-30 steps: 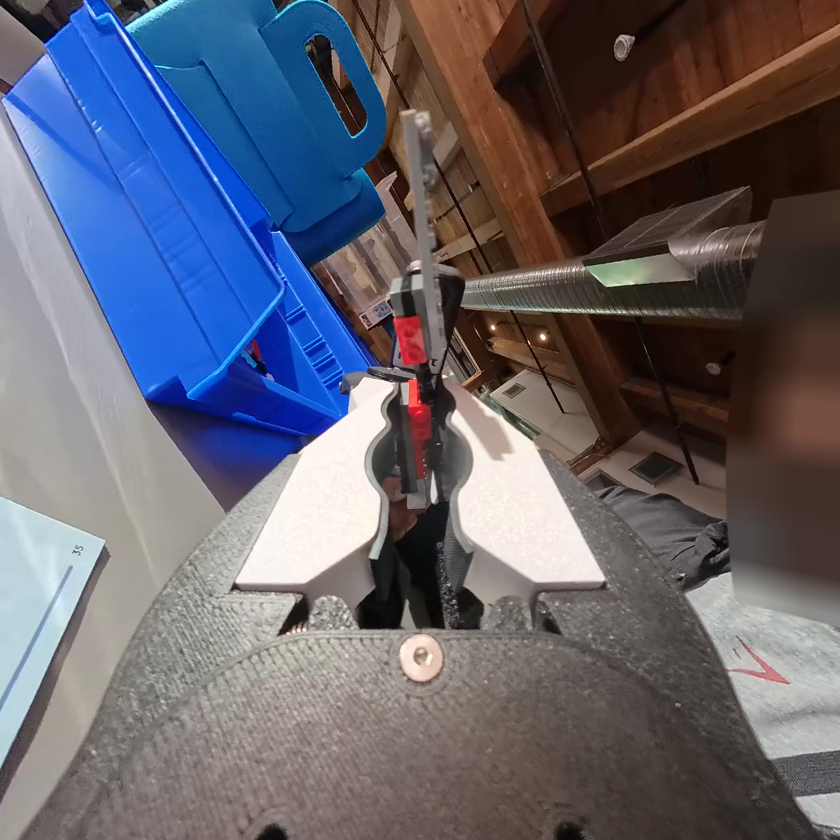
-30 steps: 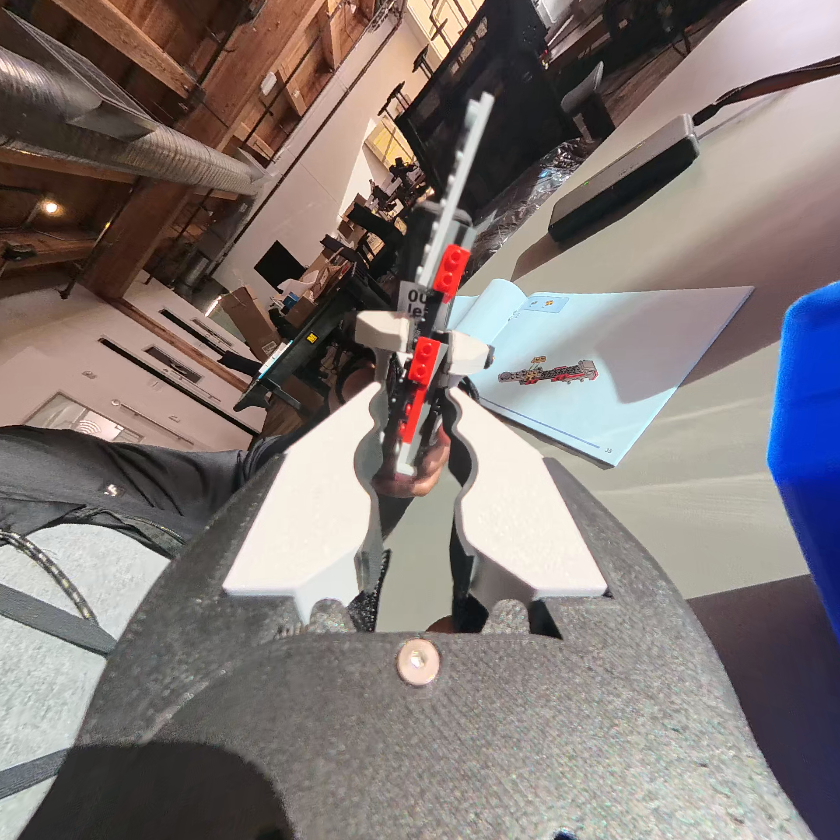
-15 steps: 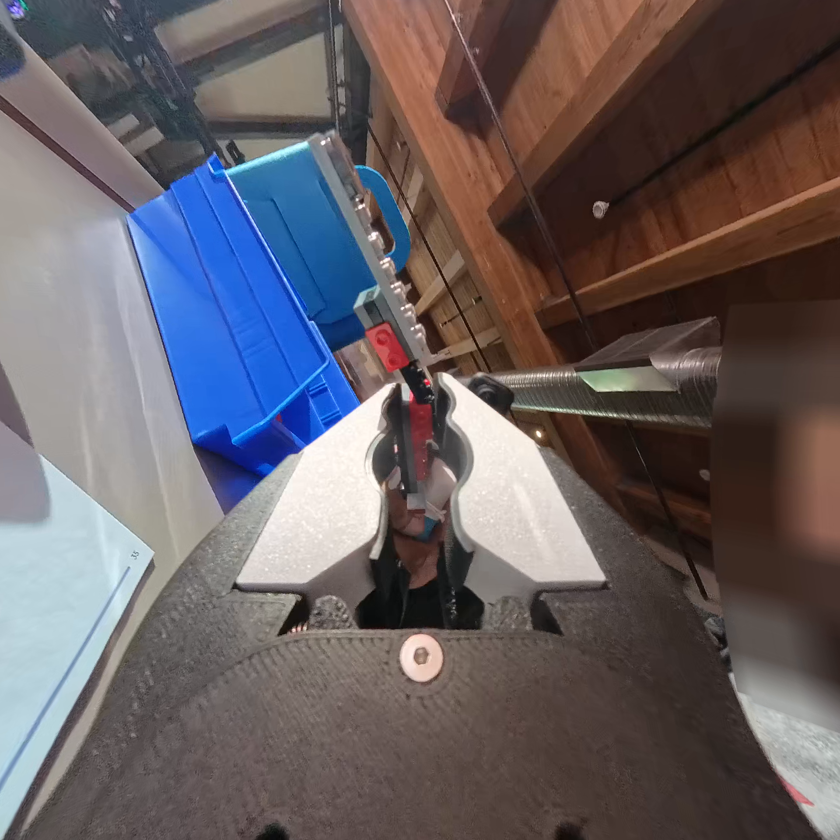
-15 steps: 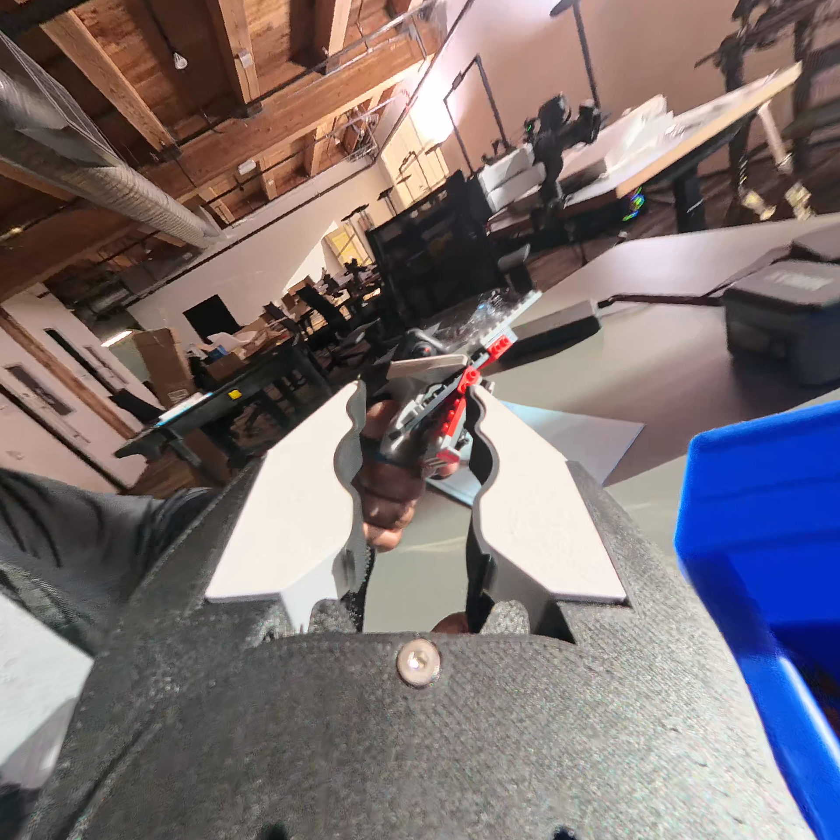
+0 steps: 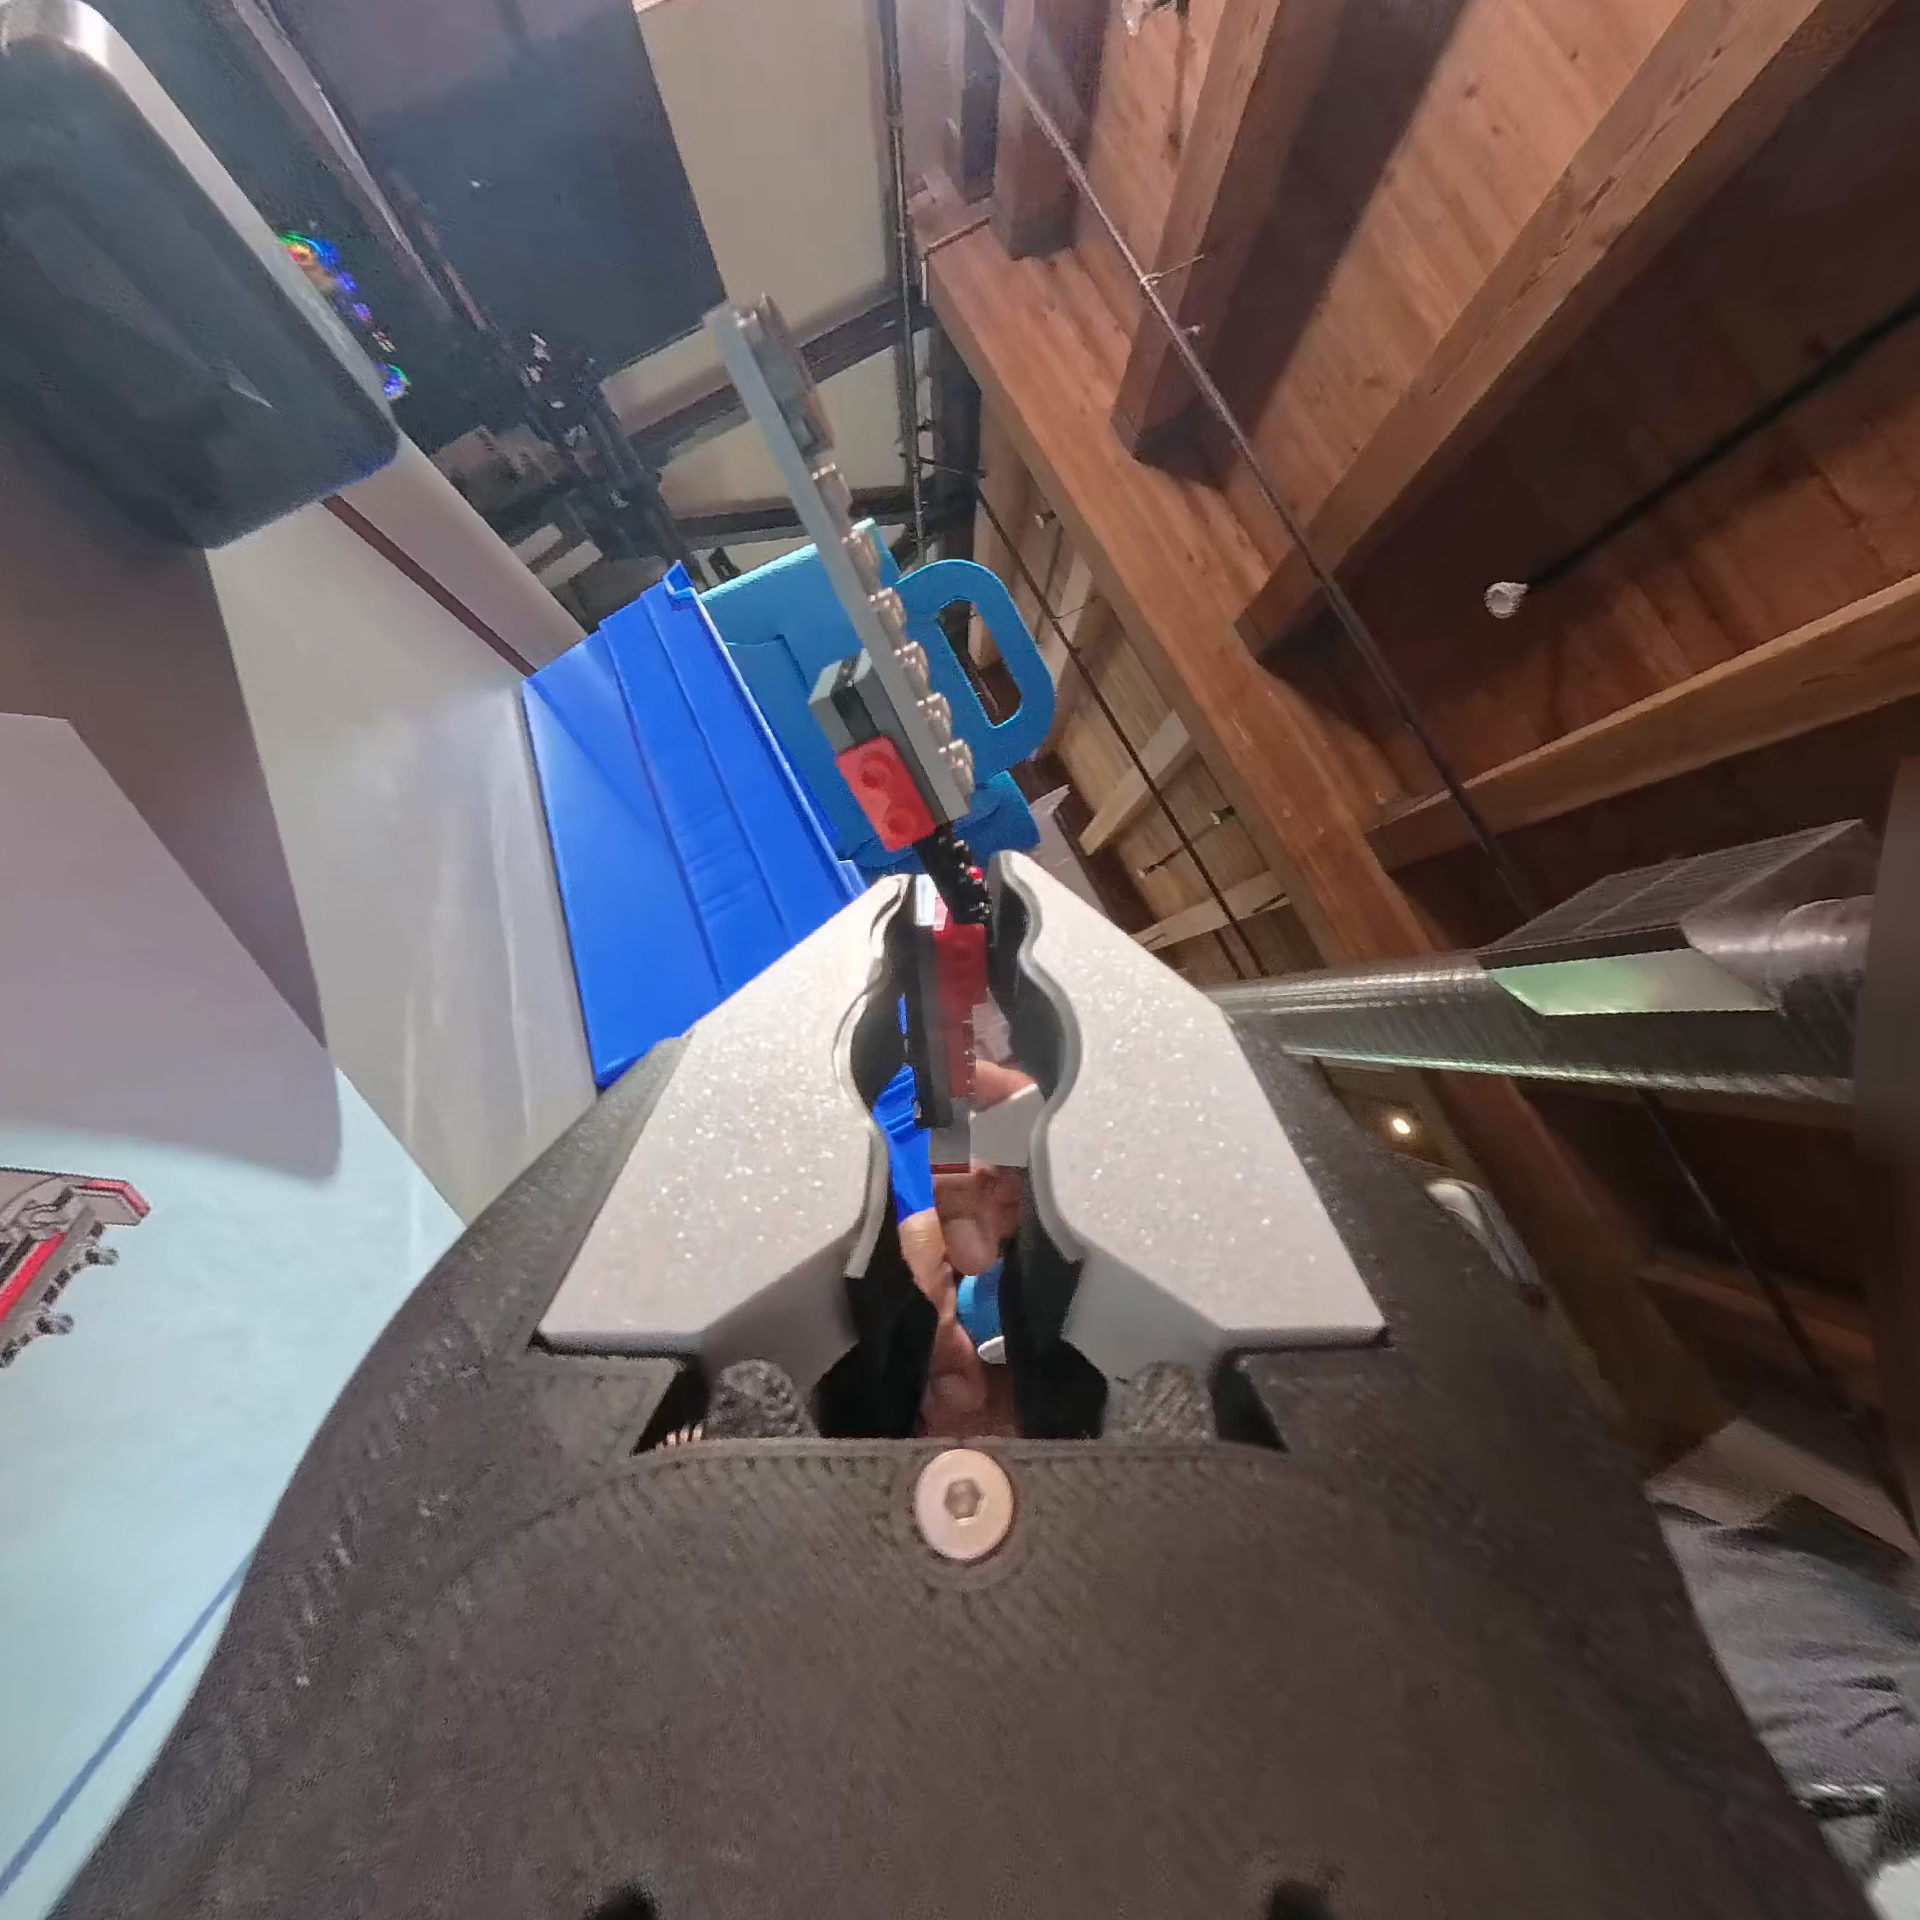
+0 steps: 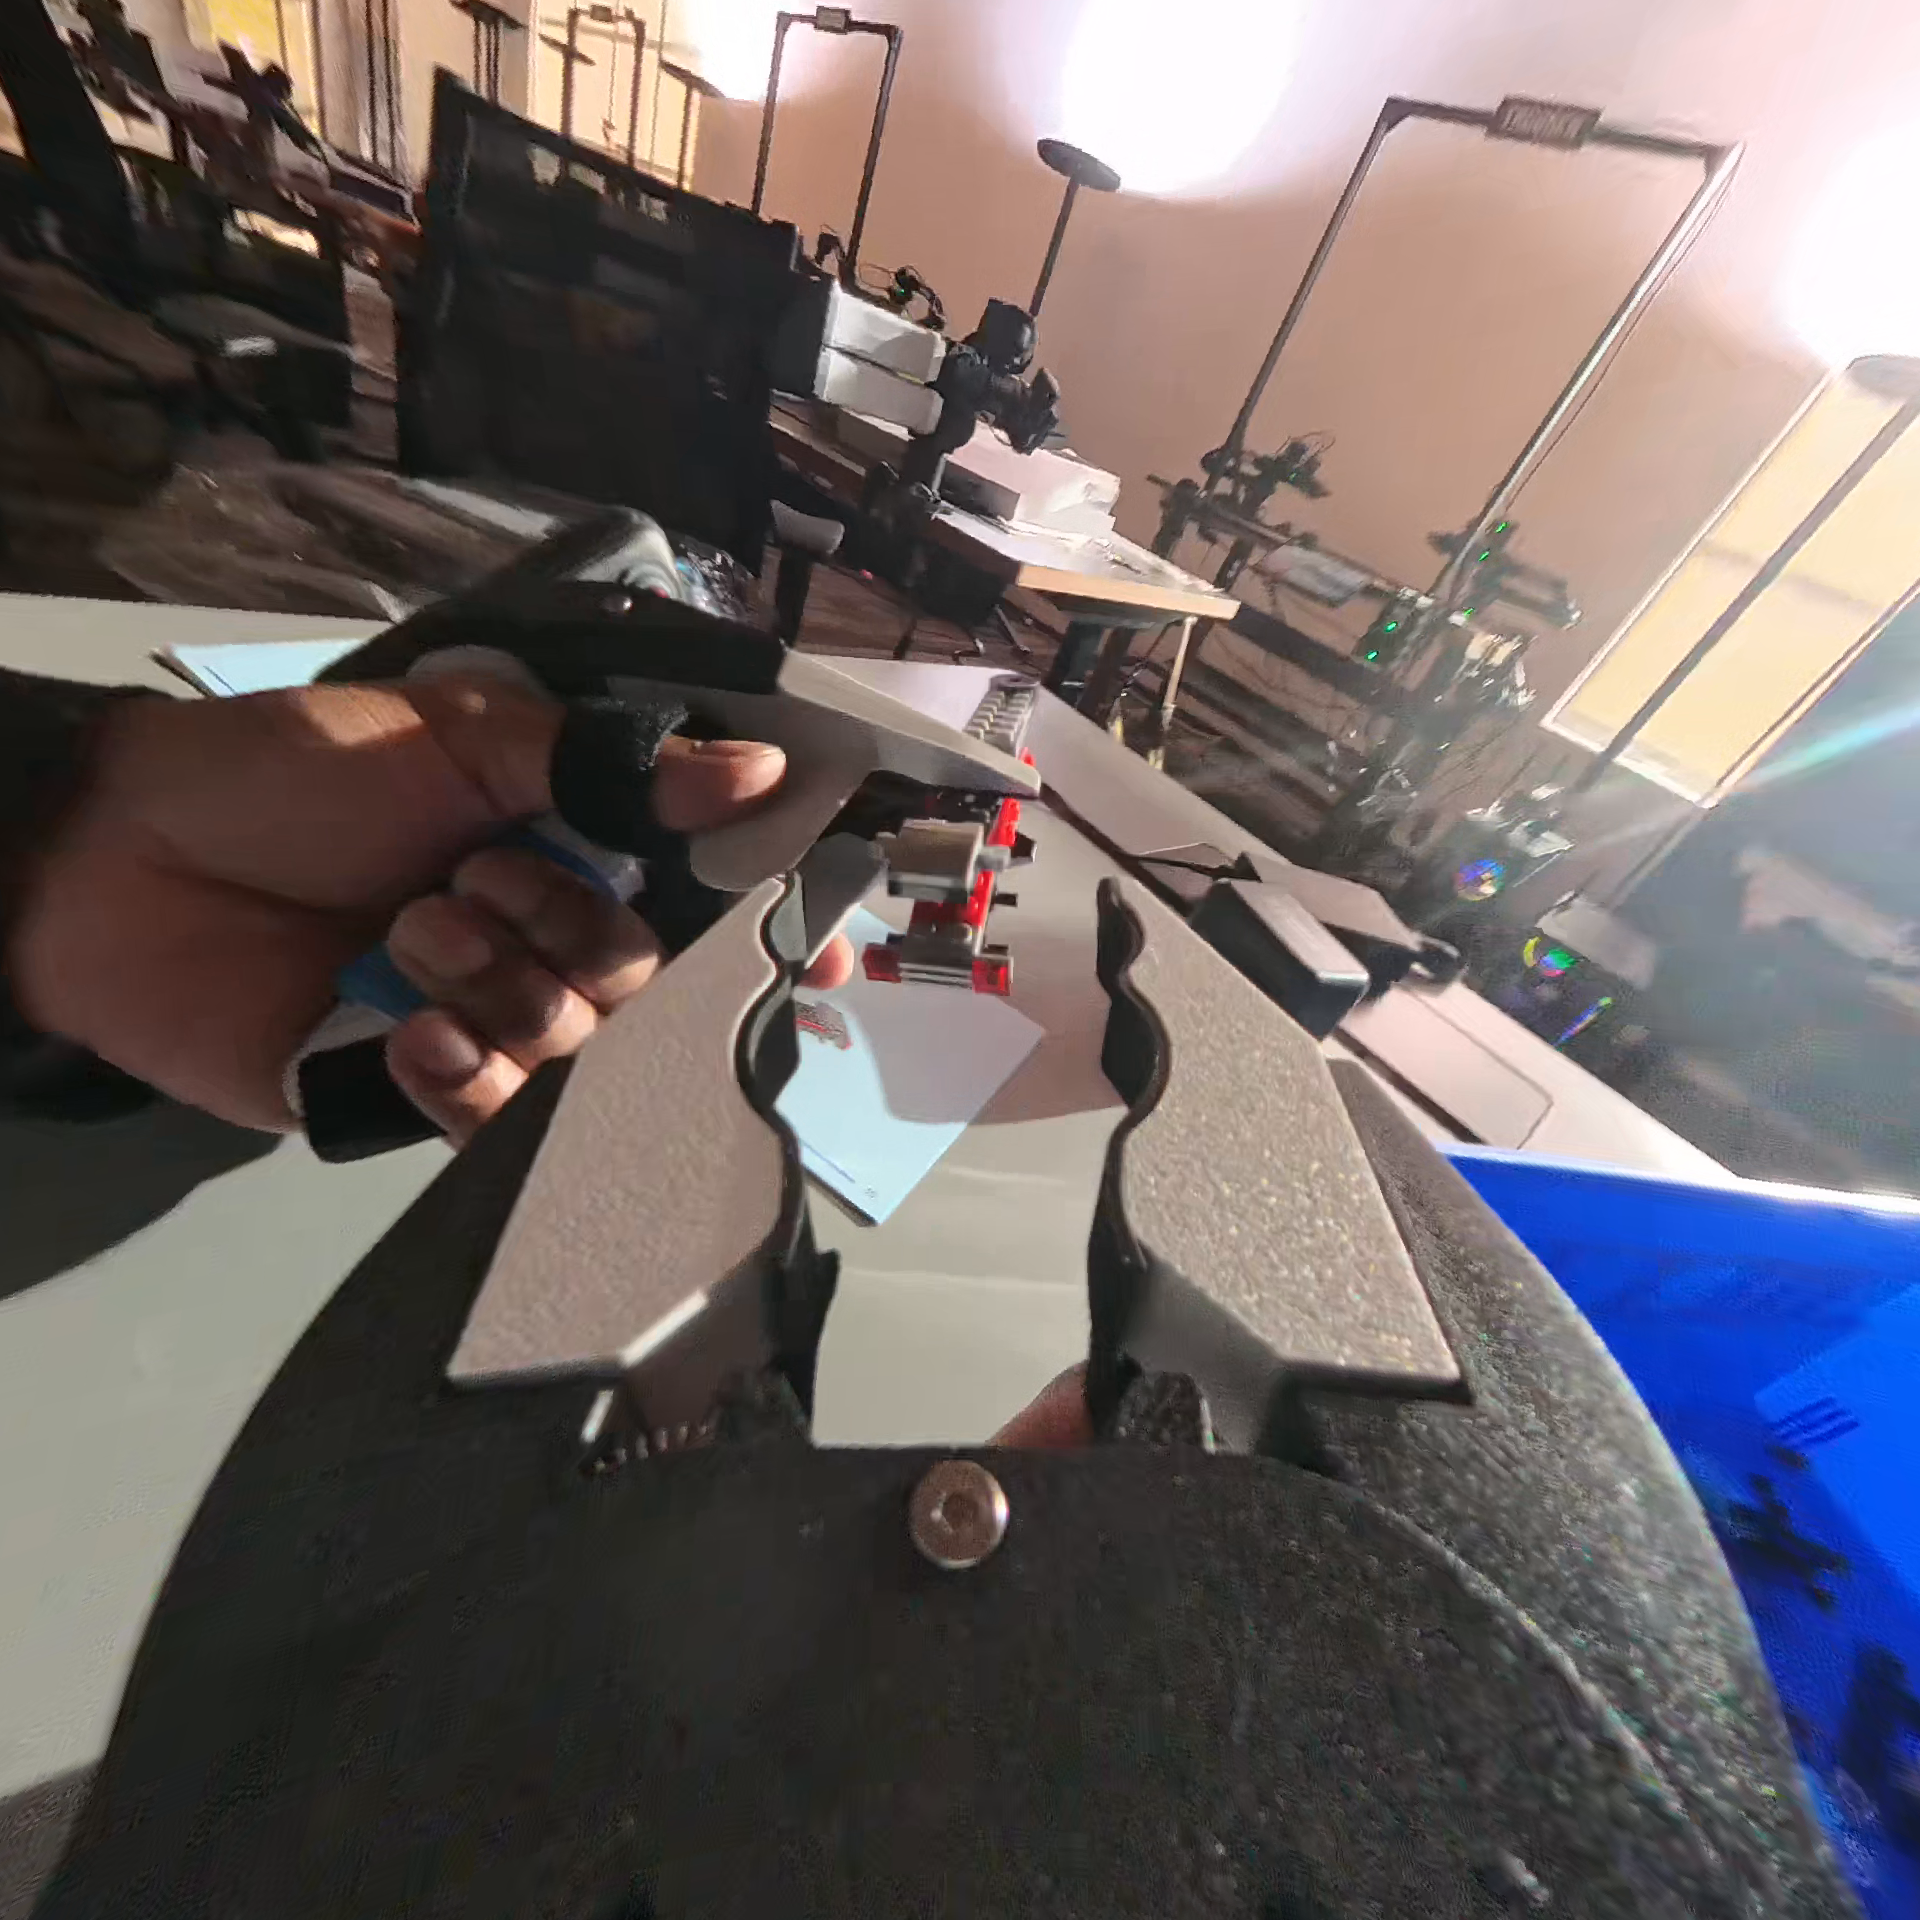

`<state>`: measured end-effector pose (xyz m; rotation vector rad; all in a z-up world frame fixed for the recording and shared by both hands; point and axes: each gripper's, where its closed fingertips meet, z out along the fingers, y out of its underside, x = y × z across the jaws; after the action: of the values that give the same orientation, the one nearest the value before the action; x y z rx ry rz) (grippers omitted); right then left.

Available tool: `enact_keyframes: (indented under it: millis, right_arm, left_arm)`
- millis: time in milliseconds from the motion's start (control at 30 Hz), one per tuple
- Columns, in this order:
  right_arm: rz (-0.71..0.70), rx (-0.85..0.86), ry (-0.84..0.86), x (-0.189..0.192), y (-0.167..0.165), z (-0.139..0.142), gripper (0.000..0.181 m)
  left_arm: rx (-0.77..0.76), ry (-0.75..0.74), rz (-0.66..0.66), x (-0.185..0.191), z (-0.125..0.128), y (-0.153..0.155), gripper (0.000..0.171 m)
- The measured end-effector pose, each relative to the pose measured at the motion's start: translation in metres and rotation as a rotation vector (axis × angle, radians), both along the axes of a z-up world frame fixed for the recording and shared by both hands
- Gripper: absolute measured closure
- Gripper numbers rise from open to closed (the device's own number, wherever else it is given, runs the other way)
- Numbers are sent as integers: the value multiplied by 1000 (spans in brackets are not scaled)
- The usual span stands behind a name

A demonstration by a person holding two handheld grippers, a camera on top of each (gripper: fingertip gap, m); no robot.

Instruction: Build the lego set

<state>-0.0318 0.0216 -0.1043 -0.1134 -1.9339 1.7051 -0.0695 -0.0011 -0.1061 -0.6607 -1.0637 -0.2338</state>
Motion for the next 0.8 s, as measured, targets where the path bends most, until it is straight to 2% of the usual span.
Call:
enact_keyframes:
  millis: [133, 233, 333, 400, 800]
  right_arm:
    - [13, -27, -15, 7, -5, 3, 127]
    - [-1, -59, -81, 2, -2, 2, 140]
    - [-9, -61, -103, -5, 1, -1, 154]
    - [-9, -37, -109, -7, 0, -6, 156]
    - [-24, 1, -74, -9, -2, -14, 155]
  left_arm:
    - [-139, 21, 32, 2, -2, 7, 158]
    - [-194, 38, 30, 4, -2, 13, 158]
    - [-175, 40, 18, 5, -1, 15, 158]
    - [-138, 38, 9, 5, 1, 15, 158]
    - [-23, -16, -40, 3, -3, 13, 157]
